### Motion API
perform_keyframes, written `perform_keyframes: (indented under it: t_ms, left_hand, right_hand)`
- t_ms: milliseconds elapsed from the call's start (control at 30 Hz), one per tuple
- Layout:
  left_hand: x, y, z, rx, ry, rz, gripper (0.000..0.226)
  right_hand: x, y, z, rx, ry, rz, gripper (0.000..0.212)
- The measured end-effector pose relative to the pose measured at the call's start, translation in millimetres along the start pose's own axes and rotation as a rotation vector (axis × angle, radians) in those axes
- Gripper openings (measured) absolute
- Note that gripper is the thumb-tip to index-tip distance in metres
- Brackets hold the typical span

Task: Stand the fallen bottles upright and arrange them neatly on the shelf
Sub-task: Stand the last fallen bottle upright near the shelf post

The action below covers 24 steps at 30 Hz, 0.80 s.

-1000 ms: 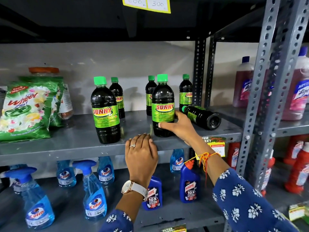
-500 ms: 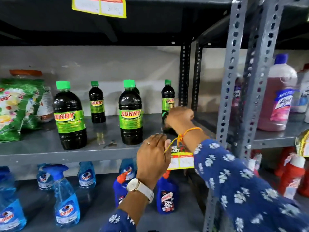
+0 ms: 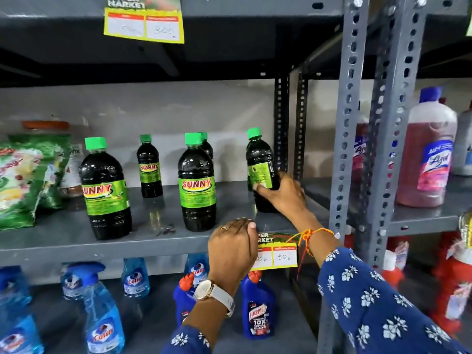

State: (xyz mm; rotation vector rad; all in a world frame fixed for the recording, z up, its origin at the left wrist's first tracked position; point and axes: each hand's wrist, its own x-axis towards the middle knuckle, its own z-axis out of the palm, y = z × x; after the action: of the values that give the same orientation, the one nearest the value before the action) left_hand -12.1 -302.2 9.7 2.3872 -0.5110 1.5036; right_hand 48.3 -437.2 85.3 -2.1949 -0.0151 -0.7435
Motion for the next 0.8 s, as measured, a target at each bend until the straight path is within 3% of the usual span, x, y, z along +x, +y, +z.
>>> perform_keyframes:
  t_ms: [200,333,500,633,800]
  left_hand:
    - [0.3,0.8,0.3,-0.008,-0.041,-0.035,0.039]
    - [-1.1,1.0,-0.7,-0.021,-0.063,-0.036,0.038]
    - [-1.3,0.7,0.7,-0.030,-0.078,-0.040,0.038]
    - [-0.6,-0.6,3.1,-0.038,-0.060,-0.027,0.036]
    - [-1.9,-0.3,4.4,-0.013,-0.065,-0.021,0.035]
  right_hand:
    - [-9.8,-2.1,-4.1,0.107,-0.066,0.047,0.052]
    - [5.0,12.9,10.7,0.116,-0.061,0.047,0.092]
    - [4.7,12.8,6.1,0.198,-0.174,0.085,0.062]
    - [7.6,15.4,7.5,0.249,-0.171,0.043,0.083]
    - [10.9,20.7,6.8,0.318,-0.170,0.077,0.074]
